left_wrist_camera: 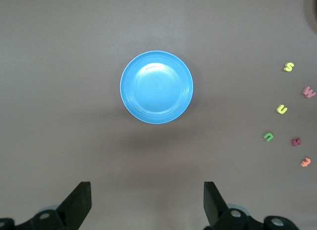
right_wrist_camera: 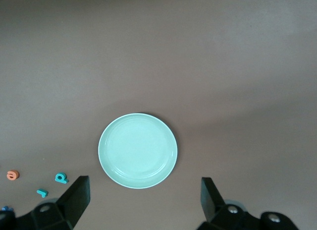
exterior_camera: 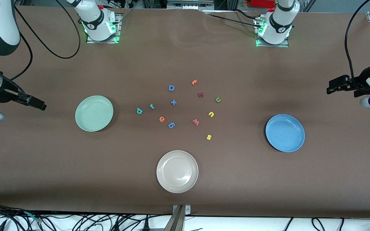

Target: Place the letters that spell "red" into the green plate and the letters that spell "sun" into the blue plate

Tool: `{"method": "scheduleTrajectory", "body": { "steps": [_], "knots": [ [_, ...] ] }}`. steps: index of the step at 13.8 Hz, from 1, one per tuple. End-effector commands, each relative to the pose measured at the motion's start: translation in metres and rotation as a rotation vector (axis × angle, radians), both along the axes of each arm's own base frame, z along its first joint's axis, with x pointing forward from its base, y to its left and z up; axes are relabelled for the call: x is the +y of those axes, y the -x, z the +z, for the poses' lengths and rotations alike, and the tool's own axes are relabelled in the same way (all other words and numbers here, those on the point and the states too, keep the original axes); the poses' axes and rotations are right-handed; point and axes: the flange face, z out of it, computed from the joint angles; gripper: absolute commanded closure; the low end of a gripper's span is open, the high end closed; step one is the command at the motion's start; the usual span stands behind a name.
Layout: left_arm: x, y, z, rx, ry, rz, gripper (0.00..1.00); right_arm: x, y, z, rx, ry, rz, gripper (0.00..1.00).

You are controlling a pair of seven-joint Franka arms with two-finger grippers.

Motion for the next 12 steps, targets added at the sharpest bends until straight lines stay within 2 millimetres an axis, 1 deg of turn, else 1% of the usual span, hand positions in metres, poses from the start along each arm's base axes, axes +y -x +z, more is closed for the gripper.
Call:
{"method": "scheduleTrajectory", "body": {
  "steps": [1, 7, 10, 12],
  "knots": [
    [-0.0010, -0.0041, 0.0048, -0.015, 0.026, -0.019, 0.00, 0.0005, 0.0035, 0.0010, 0.006, -0.012, -0.013, 0.01],
    [-0.0010, -0.0051, 0.0051, -0.017, 0.026, -0.019, 0.00, 0.0043, 0.0054, -0.0070, 0.023, -0.013, -0.008, 0.01],
    [-0.0001, -0.0059, 0.0027, -0.014, 0.026, -0.019, 0.00, 0.0044, 0.0056, -0.0078, 0.024, -0.013, -0.008, 0.01],
    [-0.0011, -0.0099, 0.0012, -0.029, 0.036, -0.018, 0.00, 0.0044, 0.0056, -0.0078, 0.024, -0.013, -0.008, 0.01]
  ]
}}
